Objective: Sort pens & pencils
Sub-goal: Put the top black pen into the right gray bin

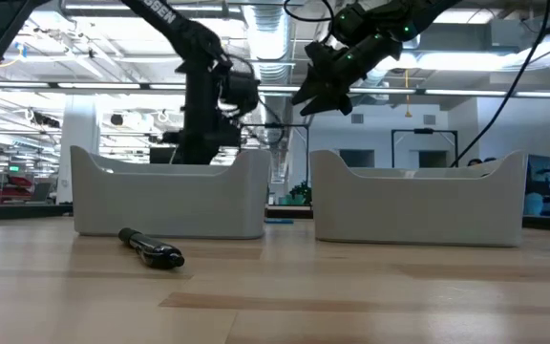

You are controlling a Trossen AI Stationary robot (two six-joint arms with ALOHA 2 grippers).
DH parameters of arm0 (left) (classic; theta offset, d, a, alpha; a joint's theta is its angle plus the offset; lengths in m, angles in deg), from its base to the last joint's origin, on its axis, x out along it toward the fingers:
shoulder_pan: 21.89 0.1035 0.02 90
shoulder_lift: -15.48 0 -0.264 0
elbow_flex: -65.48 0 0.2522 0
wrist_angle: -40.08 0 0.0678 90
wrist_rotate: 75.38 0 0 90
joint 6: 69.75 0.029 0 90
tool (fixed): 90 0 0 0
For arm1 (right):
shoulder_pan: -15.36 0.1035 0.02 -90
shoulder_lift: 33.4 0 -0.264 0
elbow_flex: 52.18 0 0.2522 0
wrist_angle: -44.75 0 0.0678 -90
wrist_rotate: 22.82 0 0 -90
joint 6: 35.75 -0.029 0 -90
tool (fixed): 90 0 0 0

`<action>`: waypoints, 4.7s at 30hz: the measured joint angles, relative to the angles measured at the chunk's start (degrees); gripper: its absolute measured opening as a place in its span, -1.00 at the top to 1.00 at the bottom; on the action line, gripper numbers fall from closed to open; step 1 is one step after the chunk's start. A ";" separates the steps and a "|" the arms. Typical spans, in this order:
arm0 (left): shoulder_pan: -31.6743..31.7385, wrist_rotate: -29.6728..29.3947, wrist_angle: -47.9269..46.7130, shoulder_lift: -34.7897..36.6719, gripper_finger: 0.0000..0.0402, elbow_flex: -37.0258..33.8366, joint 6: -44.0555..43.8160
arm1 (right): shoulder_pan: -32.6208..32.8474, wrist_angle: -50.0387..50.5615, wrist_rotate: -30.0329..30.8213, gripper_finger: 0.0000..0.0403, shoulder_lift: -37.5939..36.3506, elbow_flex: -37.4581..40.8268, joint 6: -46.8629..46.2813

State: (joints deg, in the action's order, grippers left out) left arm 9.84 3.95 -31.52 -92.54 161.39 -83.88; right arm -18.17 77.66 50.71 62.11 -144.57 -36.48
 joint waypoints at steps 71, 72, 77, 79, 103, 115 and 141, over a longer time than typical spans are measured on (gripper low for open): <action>-12.72 4.92 8.57 0.37 0.89 24.02 52.58 | 8.97 18.56 3.54 -0.19 -15.59 0.22 3.13; -12.83 4.11 8.74 0.37 0.89 24.02 52.58 | 9.04 18.57 3.63 -0.19 -15.59 0.22 2.35; -13.65 0.32 9.93 0.37 0.89 24.02 52.86 | 9.07 19.23 4.84 -0.19 -15.57 0.22 1.01; -13.92 0.28 10.53 0.33 0.89 24.02 52.67 | 9.09 19.79 6.66 -0.19 -15.55 0.22 0.74; -16.96 -6.65 15.36 0.20 0.89 23.99 56.58 | 9.11 20.88 7.56 -0.17 -15.50 0.22 -0.37; -17.96 -11.71 17.89 0.19 0.89 23.94 58.09 | 9.09 21.12 7.56 0.28 -15.50 0.22 -1.23; -19.30 -12.71 19.08 0.17 0.81 23.93 59.12 | 9.07 21.41 7.58 0.65 -15.55 0.20 -1.33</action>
State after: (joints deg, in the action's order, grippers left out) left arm -9.46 -8.75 -12.45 -92.37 185.32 -24.76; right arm -9.11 99.07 58.29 46.56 -144.38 -37.82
